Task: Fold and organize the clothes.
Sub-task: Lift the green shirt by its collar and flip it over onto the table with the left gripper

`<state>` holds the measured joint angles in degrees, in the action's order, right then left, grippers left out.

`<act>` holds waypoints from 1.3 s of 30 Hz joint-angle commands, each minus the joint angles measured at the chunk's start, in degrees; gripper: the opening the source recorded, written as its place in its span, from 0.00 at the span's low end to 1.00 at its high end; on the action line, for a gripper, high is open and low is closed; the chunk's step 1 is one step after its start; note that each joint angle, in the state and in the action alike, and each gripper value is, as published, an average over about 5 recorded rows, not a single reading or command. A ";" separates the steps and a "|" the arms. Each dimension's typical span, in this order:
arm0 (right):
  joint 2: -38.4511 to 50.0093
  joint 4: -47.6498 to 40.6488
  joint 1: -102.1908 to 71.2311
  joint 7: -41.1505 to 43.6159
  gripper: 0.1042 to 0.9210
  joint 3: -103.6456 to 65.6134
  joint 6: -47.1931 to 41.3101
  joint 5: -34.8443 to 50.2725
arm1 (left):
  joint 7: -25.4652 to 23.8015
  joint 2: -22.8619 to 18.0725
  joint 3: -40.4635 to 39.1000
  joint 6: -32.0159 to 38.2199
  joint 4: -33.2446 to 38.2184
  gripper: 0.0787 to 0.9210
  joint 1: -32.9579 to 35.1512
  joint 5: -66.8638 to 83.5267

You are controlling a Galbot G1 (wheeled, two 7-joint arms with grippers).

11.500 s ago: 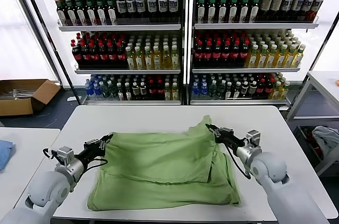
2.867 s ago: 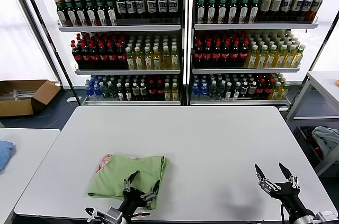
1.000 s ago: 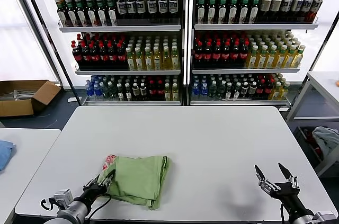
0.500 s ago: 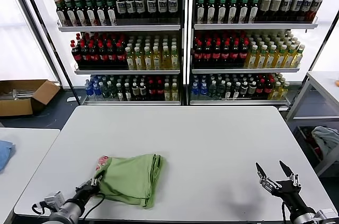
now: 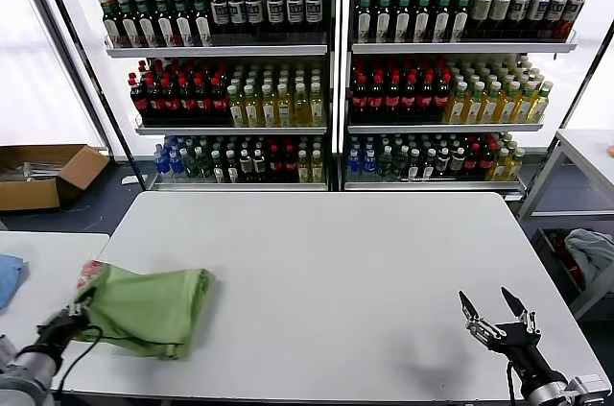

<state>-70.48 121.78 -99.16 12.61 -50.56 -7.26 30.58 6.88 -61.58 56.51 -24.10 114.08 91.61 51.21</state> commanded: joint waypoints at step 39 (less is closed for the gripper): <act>-2.59 5.88 -5.04 -0.26 0.88 -3.90 -0.75 -1.72 | 27.44 -18.42 -56.51 -3.81 7.82 0.06 -15.48 -5.89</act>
<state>-72.30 126.67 -103.17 12.41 -53.94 -7.85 29.74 24.89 -71.07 24.21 -28.22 130.53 85.37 44.51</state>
